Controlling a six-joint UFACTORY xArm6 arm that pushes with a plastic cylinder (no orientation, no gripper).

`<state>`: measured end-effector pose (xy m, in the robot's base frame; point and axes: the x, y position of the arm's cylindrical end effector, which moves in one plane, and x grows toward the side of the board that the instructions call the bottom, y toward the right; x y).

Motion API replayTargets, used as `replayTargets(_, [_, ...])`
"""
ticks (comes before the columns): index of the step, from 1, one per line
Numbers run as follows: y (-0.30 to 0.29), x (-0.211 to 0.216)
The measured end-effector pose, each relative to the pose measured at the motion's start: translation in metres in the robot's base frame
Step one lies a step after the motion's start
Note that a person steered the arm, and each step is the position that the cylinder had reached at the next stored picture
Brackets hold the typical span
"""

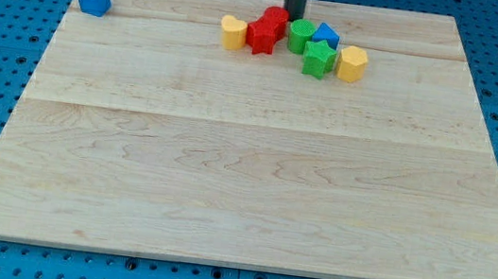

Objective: Slide red circle and red star to center

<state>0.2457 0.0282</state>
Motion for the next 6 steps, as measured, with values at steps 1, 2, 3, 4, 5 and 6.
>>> replayTargets(1, [-0.01,0.046])
replayTargets(2, [-0.018,0.049])
replayTargets(3, [-0.012,0.005])
replayTargets(4, [-0.031,-0.012])
replayTargets(5, [-0.061,0.042])
replayTargets(6, [-0.045,0.1])
